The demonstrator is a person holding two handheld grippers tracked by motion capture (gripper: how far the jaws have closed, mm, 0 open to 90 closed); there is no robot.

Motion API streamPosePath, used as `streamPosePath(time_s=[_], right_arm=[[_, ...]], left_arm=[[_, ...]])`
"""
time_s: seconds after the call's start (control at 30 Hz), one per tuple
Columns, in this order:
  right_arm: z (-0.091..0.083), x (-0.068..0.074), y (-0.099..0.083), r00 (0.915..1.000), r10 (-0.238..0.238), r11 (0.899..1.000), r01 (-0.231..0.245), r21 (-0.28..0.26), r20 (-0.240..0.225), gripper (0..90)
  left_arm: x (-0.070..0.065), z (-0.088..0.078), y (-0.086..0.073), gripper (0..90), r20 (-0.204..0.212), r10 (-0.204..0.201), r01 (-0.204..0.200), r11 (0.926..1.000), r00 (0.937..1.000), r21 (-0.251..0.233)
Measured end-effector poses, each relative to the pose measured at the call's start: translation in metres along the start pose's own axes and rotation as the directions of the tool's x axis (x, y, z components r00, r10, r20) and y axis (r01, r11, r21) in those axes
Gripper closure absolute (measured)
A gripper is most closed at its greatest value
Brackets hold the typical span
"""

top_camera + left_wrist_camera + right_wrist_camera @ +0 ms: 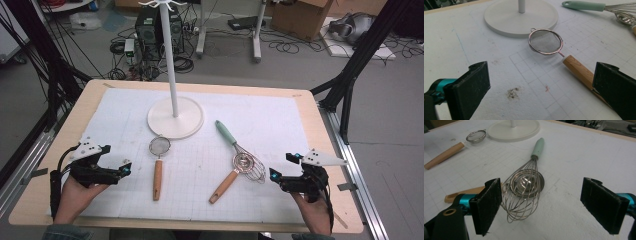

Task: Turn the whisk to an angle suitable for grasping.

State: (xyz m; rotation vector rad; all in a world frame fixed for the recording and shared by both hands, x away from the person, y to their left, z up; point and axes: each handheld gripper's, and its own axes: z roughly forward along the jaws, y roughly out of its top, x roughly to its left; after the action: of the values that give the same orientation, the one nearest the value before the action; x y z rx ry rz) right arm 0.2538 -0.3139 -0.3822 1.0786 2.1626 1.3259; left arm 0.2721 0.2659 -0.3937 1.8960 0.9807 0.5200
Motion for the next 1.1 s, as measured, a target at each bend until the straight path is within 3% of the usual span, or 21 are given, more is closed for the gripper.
streamPosePath(time_s=[0.57,1.1], right_arm=[[0.010,-0.003,0.011,0.9994,0.003,1.000,-0.002,0.014,-0.034,16.2],[0.031,-0.004,0.052,0.9953,-0.037,0.996,0.044,0.077,-0.089,16.9]], left_arm=[[-0.002,-0.001,-0.004,1.7,0.000,-0.003,0.003,1.0000,1.0000,0.006],[-0.001,-0.005,-0.005,1.7,0.001,-0.007,0.007,1.0000,1.0000,0.000]])
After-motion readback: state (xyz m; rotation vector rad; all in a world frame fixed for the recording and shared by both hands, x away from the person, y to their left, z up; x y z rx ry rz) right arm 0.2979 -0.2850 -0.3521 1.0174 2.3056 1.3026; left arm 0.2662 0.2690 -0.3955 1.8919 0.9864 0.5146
